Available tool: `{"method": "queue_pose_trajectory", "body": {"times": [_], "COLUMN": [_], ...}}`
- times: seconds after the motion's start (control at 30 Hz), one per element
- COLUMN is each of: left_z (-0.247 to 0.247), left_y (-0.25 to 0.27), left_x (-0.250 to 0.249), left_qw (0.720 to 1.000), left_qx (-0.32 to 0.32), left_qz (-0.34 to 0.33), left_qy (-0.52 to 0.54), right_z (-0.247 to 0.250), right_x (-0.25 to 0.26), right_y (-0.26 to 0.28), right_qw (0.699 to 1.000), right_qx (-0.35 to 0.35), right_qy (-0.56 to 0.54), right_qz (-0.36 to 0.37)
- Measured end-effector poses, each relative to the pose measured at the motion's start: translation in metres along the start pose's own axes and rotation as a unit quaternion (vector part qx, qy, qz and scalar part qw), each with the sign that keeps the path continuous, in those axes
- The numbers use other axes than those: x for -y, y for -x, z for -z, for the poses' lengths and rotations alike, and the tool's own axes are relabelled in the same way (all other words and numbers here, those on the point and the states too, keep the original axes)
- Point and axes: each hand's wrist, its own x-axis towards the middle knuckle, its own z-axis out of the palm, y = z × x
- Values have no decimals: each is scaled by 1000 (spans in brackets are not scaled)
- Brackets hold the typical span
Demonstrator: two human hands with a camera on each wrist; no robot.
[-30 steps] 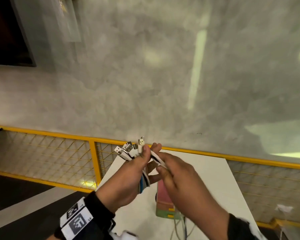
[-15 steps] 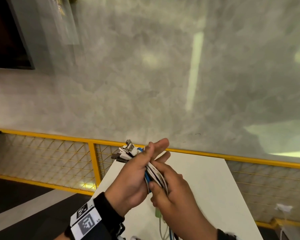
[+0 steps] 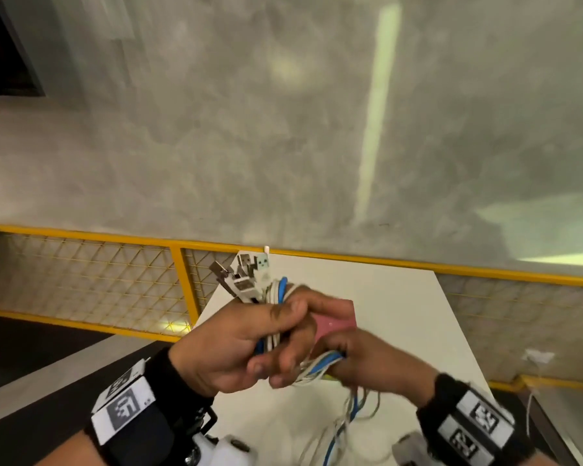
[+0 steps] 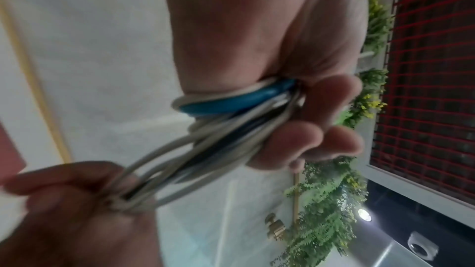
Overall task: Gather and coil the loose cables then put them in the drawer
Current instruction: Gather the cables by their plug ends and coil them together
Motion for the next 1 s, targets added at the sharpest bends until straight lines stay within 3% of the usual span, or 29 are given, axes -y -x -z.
{"method": "queue_pose_trajectory", "body": {"times": [0.13,0.27,0.33,0.47,0.6,0.77,0.87,1.0], "left_z": [11,20,15,3,1,2,4,7], "left_y": [8,7,5,0,-4,-8,-11,-18], "left_x": [10,23,26,33,32,33,33,32], "left_qw": [987,948,926,900,892,914,928,917], "left_qx": [9,-37,-67,-153,-206,-303,-319,-370], "left_qz": [133,250,275,202,123,16,-42,-111], "left_qy": [-93,-191,-250,-354,-383,-270,-187,-94], "right_z": [28,33,27,20,17,4,-4,-18], "right_x": [16,46,53,60,66,79,83,83], "right_y": [-5,-4,-3,-3,2,10,10,7], "right_qw": [992,964,950,930,945,978,976,970], "right_qx": [9,7,-10,-73,-108,-145,-192,-223], "right_qy": [129,266,311,360,307,135,65,42], "right_qz": [6,19,33,21,30,69,82,89]}}
